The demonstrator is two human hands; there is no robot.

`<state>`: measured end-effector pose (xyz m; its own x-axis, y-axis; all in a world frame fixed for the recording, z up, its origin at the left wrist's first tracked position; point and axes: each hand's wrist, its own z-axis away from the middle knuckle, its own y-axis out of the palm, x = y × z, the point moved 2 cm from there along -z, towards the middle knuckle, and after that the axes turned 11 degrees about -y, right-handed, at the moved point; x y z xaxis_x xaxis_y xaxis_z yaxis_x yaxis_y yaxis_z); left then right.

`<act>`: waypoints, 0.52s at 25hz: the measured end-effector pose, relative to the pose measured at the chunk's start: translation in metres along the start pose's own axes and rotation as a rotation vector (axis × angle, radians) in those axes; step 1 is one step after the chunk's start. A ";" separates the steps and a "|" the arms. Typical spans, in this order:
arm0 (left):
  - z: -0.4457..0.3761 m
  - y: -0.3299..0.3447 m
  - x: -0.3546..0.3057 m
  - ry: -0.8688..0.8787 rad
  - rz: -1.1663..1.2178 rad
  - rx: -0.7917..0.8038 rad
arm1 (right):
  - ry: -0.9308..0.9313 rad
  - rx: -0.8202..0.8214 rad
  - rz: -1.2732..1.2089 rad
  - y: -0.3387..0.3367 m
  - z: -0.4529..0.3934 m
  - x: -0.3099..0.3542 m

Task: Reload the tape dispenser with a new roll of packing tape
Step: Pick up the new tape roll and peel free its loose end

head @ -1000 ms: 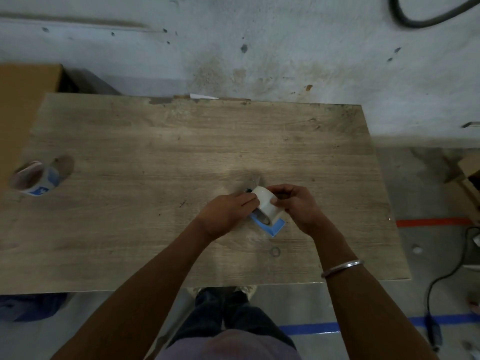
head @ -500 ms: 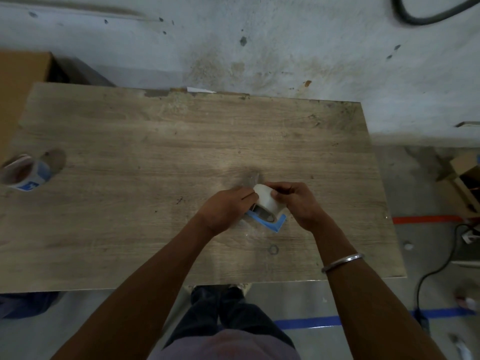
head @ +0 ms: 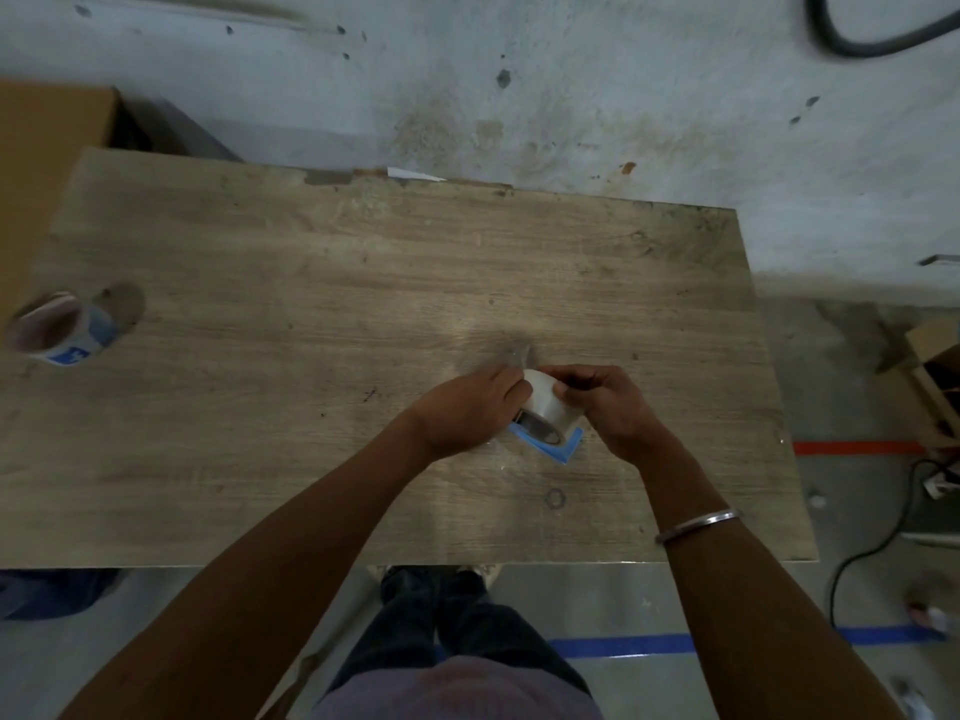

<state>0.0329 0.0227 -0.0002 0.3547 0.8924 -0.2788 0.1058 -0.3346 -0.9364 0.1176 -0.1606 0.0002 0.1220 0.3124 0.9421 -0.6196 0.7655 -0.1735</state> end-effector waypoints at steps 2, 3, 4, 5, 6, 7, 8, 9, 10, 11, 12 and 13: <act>-0.002 0.003 0.000 -0.008 -0.015 0.013 | 0.002 0.002 -0.003 0.001 0.001 0.002; -0.003 0.005 -0.001 -0.045 0.001 0.024 | 0.007 -0.003 -0.009 0.001 0.001 0.003; -0.003 0.007 -0.002 -0.128 0.050 0.036 | 0.015 -0.010 -0.013 0.001 0.002 0.004; -0.001 0.008 -0.003 -0.267 0.150 0.038 | 0.020 -0.014 -0.017 0.002 0.003 0.004; 0.003 0.009 -0.001 -0.446 0.279 0.031 | 0.022 -0.020 -0.018 0.002 0.004 0.004; 0.008 0.012 0.001 -0.622 0.411 0.020 | 0.022 -0.024 -0.018 0.002 0.005 0.004; 0.013 0.013 0.002 -0.746 0.535 0.006 | 0.020 -0.027 -0.015 0.003 0.006 0.005; 0.018 0.014 0.002 -0.794 0.618 -0.005 | 0.014 -0.029 -0.010 0.004 0.007 0.005; 0.020 0.013 0.001 -0.789 0.676 -0.004 | 0.007 -0.030 -0.003 0.005 0.007 0.007; 0.022 0.013 -0.002 -0.751 0.700 0.013 | 0.003 -0.031 0.011 0.006 0.007 0.009; 0.021 0.011 -0.004 -0.712 0.697 0.028 | -0.002 -0.031 0.035 0.006 0.007 0.011; 0.018 0.010 -0.005 -0.696 0.677 0.054 | -0.007 -0.027 0.067 0.007 0.008 0.014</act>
<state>0.0150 0.0201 -0.0123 -0.3059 0.5011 -0.8095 0.0328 -0.8442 -0.5350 0.1092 -0.1557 0.0141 0.0749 0.3597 0.9300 -0.6054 0.7576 -0.2442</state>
